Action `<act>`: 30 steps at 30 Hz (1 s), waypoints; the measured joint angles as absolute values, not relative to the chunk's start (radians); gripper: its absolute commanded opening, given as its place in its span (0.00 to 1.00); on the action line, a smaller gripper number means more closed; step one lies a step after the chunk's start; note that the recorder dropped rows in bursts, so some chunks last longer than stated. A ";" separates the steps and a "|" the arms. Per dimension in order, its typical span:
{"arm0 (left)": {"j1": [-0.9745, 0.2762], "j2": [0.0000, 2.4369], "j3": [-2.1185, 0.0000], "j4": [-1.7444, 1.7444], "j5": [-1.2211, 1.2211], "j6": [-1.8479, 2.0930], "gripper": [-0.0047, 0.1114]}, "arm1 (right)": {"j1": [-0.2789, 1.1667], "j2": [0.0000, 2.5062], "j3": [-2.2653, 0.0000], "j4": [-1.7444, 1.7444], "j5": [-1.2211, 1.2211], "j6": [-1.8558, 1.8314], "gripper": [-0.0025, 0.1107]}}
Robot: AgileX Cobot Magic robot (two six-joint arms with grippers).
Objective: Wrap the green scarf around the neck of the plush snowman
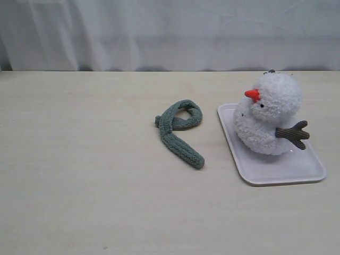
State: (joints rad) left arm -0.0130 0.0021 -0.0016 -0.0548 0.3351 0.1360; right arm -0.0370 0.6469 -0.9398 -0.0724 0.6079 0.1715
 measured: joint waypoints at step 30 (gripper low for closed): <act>-0.013 0.002 -0.002 -0.055 0.335 0.136 0.04 | 0.502 1.714 -1.312 -0.046 0.586 -0.081 0.67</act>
State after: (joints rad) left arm -0.0130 0.0021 -0.0016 -0.0548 0.3351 0.1360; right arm 0.5025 1.7141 -1.3117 -0.0458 0.5858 -0.0810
